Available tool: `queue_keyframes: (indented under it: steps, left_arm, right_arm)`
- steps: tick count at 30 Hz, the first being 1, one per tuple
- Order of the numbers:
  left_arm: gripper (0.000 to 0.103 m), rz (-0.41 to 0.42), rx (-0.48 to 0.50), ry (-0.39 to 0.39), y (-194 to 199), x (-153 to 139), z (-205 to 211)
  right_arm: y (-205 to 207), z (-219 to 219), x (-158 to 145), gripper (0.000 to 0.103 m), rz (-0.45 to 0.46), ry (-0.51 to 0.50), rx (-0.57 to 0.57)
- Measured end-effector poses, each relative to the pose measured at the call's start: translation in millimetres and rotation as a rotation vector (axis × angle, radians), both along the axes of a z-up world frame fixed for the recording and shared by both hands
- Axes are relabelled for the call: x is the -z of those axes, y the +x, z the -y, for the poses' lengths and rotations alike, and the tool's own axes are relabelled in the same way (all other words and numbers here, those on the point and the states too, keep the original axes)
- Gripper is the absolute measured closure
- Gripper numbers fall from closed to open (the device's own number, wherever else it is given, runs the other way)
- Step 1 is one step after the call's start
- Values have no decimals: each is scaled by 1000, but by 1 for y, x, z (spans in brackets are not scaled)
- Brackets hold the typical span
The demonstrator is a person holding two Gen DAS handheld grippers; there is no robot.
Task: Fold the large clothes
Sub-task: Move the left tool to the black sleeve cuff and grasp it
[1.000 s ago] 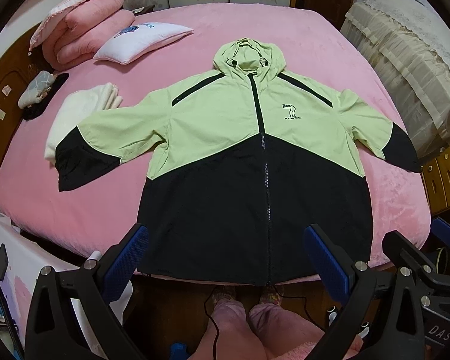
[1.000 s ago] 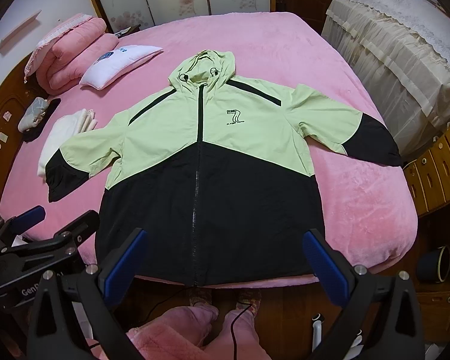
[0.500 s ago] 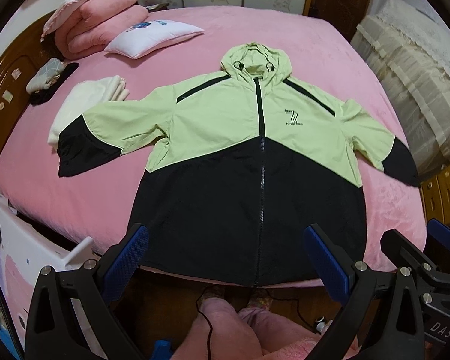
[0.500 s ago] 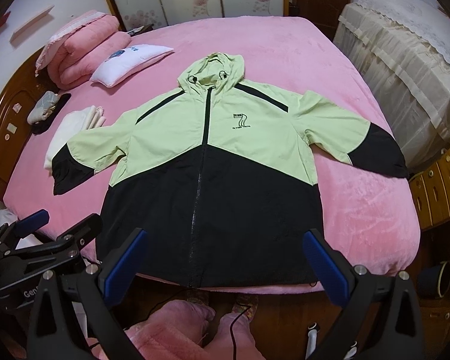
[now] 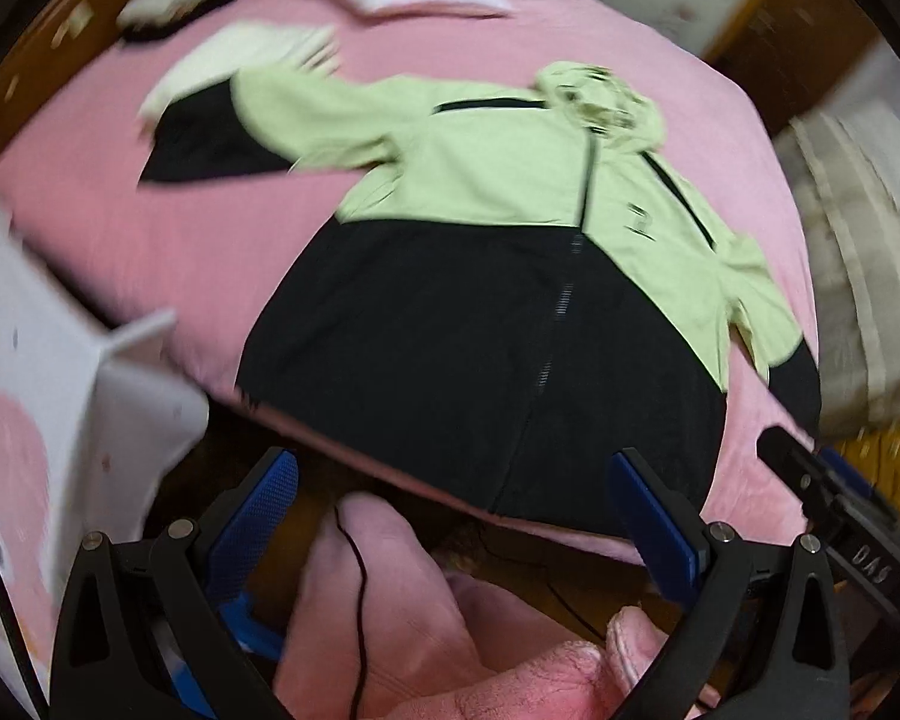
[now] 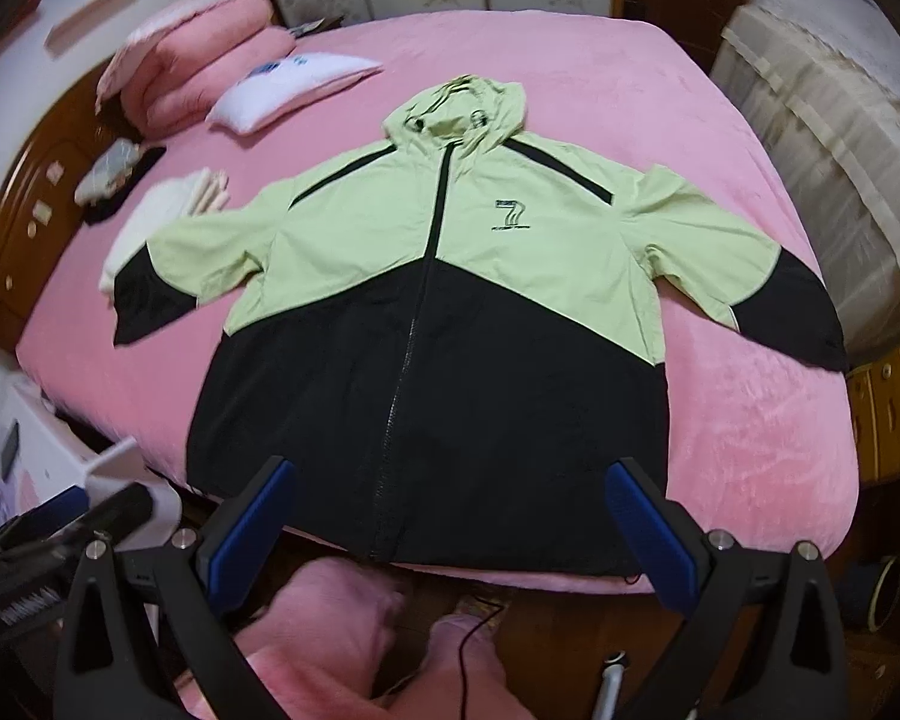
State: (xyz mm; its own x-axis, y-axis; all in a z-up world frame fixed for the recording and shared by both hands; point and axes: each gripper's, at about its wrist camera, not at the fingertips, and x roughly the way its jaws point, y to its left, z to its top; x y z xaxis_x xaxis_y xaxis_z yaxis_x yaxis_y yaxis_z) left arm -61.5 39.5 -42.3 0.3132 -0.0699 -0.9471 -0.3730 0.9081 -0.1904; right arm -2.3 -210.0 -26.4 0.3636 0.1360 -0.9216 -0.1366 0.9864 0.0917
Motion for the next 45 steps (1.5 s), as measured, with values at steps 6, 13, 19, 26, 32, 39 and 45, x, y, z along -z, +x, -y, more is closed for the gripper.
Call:
queue_keyframes:
  steps: [6, 13, 19, 26, 32, 39, 45]
  left_arm:
    - [1, -33, -225, -115, -18, 25, -70]
    - [1, -7, -404, -226, 5, 49, -173]
    - [1, -18, -521, -249, 70, 78, -268]
    - [5, -48, -704, -247, 142, 135, -382]
    - [34, -92, -862, -223, 171, 213, -463]
    - [45, 30, -1009, -283, 171, 266, -498]
    - [88, 156, -991, -261, 182, 267, -495]
  right_arm:
    - [8, -34, 9, 1, 22, -33, -105]
    - [26, -100, 18, 2, 80, -78, -241]
    - [54, -175, 33, 8, 85, -51, -338]
    - [92, -257, 57, 9, 15, 31, -306]
    - [120, -300, 91, 12, -76, 22, -206]
    - [121, -307, 127, 12, -189, -5, -145]
    - [117, -301, 148, 12, -248, -20, -95]
